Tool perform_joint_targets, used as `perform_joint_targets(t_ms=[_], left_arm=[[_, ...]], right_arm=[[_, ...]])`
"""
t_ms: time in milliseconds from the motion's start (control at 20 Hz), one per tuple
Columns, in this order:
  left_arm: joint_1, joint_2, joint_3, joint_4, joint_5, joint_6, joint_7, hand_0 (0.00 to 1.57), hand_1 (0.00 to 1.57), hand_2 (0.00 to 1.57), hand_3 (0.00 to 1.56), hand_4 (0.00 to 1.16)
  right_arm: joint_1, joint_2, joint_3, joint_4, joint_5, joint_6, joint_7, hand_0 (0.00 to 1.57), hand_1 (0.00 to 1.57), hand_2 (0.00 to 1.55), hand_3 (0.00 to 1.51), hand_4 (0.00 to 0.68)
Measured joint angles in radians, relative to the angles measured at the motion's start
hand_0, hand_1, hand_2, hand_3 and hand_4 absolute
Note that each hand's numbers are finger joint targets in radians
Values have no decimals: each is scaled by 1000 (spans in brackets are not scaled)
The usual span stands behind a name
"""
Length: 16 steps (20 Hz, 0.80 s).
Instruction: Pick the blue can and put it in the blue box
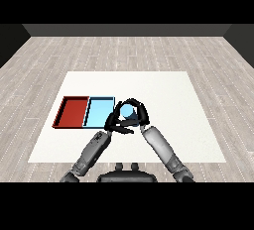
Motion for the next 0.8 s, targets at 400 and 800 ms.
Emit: perform_joint_targets(t_ms=[400,800], left_arm=[[-17,0,-57,37,56,25,-61,0,0,0,0,0],[-49,0,-114,38,93,88,-37,0,0,0,0,476]], right_arm=[[-23,0,-1,22,-97,-14,-24,1460,1460,1455,1390,597],[17,0,43,-15,-164,-41,-55,1484,1484,1467,1394,592]])
